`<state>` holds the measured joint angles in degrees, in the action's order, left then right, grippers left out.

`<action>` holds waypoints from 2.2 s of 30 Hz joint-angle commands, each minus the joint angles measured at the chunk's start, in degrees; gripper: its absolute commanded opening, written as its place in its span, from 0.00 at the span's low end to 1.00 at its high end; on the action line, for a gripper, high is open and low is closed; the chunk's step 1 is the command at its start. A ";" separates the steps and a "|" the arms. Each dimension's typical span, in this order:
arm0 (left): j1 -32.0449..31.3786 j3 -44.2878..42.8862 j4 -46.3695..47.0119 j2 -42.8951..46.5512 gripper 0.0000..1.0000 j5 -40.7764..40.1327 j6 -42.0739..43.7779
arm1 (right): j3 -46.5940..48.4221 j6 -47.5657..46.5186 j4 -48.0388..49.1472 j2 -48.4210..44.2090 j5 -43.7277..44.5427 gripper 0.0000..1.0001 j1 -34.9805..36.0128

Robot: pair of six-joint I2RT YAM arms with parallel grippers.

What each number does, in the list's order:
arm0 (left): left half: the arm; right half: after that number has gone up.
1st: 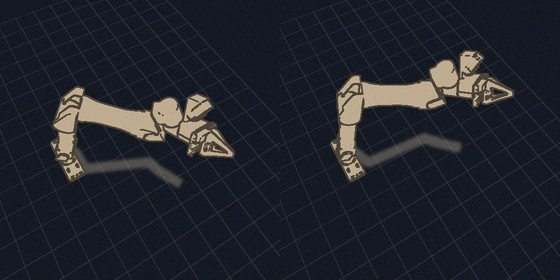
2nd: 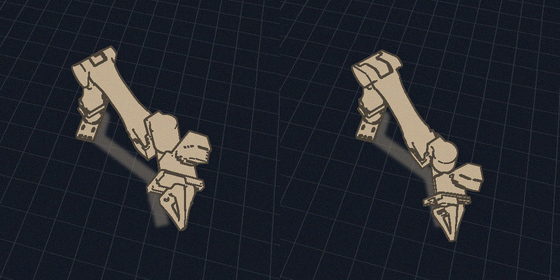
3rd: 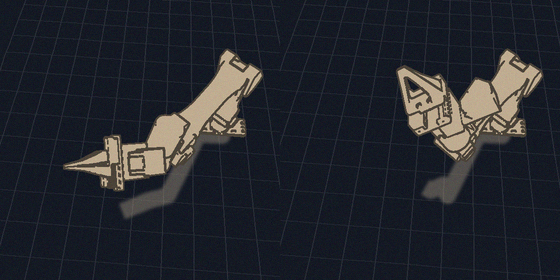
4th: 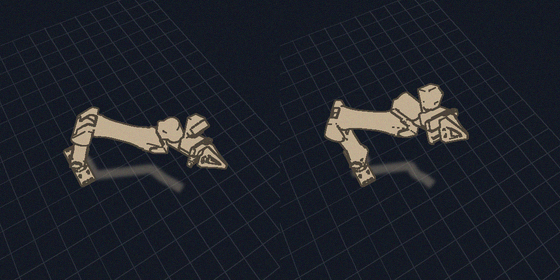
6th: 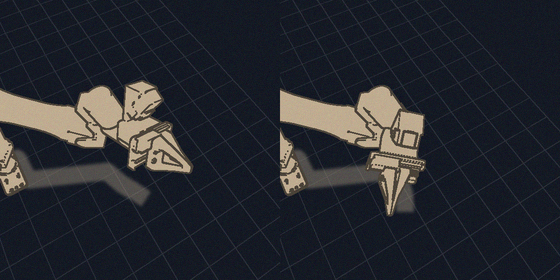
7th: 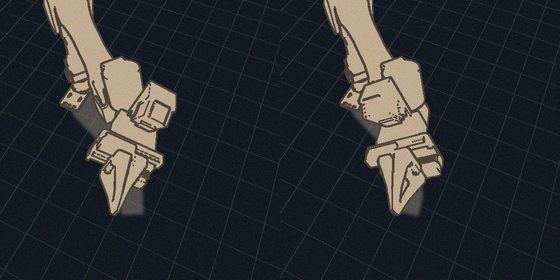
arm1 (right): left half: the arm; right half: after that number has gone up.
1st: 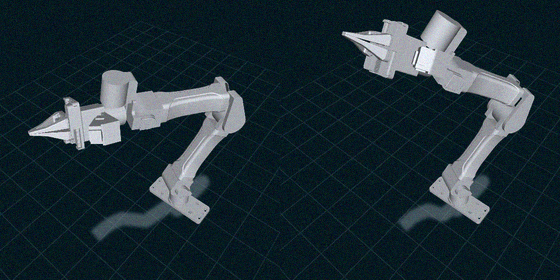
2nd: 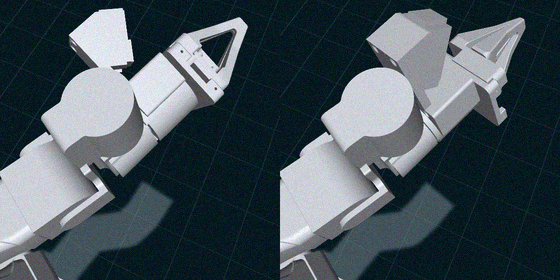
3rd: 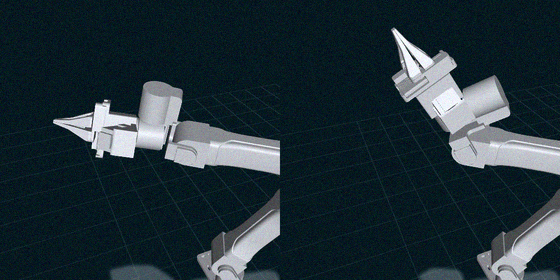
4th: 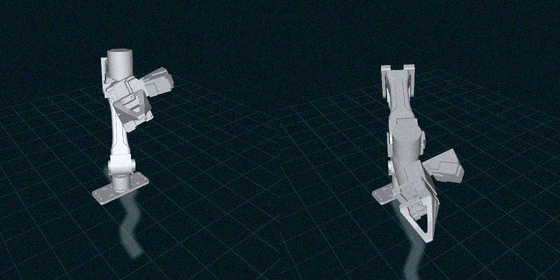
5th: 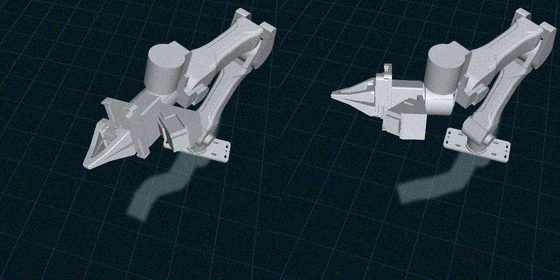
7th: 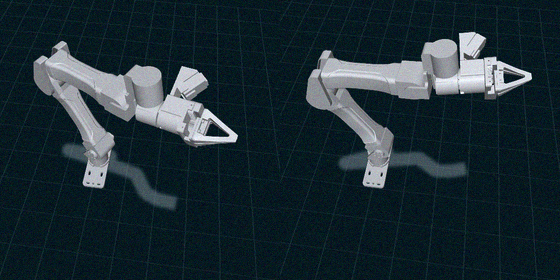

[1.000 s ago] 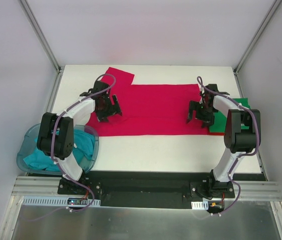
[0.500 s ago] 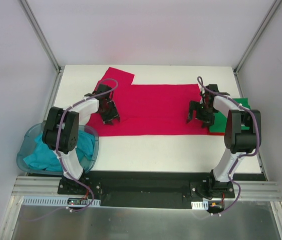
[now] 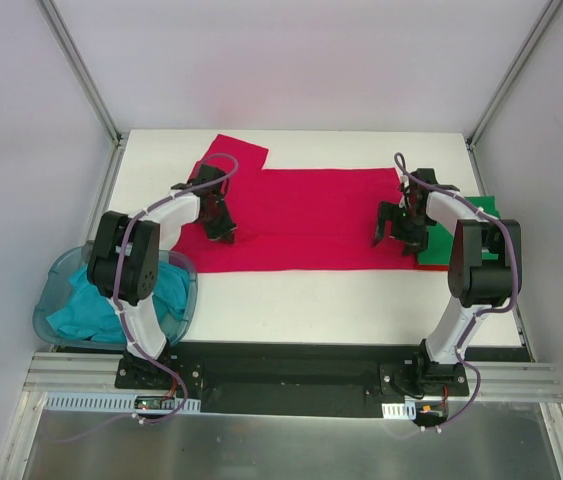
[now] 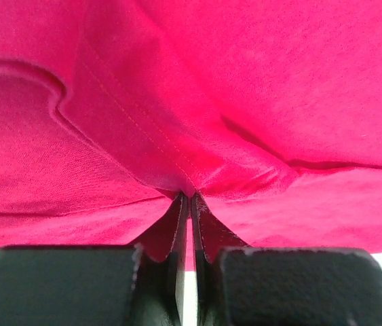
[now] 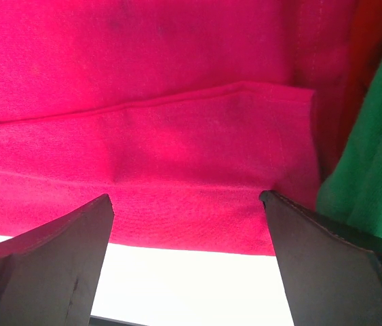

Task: Fold and stack the t-shirts
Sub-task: Fold the flattened tshirt in 1/3 of the way

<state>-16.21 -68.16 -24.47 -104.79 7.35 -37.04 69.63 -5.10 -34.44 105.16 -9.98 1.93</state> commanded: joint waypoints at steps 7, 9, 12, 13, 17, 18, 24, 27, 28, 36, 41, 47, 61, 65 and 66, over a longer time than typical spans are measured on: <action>-0.58 -13.74 -0.67 -6.46 0.00 2.58 7.41 | -1.42 -0.70 -0.37 -0.05 2.07 0.96 -1.41; -0.67 -16.29 -0.84 -8.66 0.00 4.24 9.08 | -1.51 -0.70 -0.46 -0.05 2.16 0.96 -1.49; -0.76 -20.68 -1.11 -12.35 0.00 7.75 12.15 | -1.42 -0.78 -0.46 0.04 2.16 0.96 -1.49; -0.76 -22.18 -1.11 -13.84 0.00 8.37 13.29 | -1.42 -0.79 -0.46 -0.05 2.16 0.96 -1.49; -0.93 -26.49 -2.25 -16.75 0.05 9.87 16.12 | -1.42 -0.78 -0.63 0.22 2.24 0.96 -1.58; -0.93 -27.37 -2.42 -17.63 0.08 9.70 16.38 | -1.34 -0.70 -0.63 0.30 2.24 0.96 -1.67; -0.93 -32.20 -4.00 -20.18 0.39 11.71 19.01 | -0.90 -0.70 -1.07 0.65 2.51 0.96 -1.67; -0.84 -37.03 -6.64 -19.84 0.99 11.89 21.21 | -0.54 -0.87 -1.42 0.66 2.59 0.96 -1.76; -0.84 -37.65 -6.91 -18.97 0.99 12.07 21.74 | -0.63 -0.87 -1.42 0.39 2.68 0.96 -1.76; -0.23 -33.45 -7.17 -9.91 0.99 9.88 21.40 | -1.60 -0.08 1.04 -4.35 -3.03 0.96 -0.97; 1.00 -23.53 -5.60 -4.55 0.99 9.08 16.66 | -2.12 0.36 0.25 -8.30 -0.58 0.96 2.89; 1.35 -15.78 -1.90 -4.98 0.99 8.91 11.56 | -3.88 3.17 0.25 -10.51 2.86 0.96 8.25; 7.06 -2.51 -0.76 -4.90 0.99 3.28 8.03 | -4.67 5.02 2.27 -3.30 3.65 0.96 15.02; 8.73 -0.13 -0.41 -3.93 0.99 2.58 8.38 | -5.73 6.68 1.74 -2.77 3.91 0.96 16.70; 8.91 0.39 -0.40 -3.58 0.99 2.66 8.56 | -6.08 7.03 1.65 -2.86 4.52 0.96 17.05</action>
<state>-9.28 -71.70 -22.06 -108.25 14.52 -29.47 64.99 -0.58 -32.49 101.67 -5.91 17.21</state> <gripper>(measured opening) 0.990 0.958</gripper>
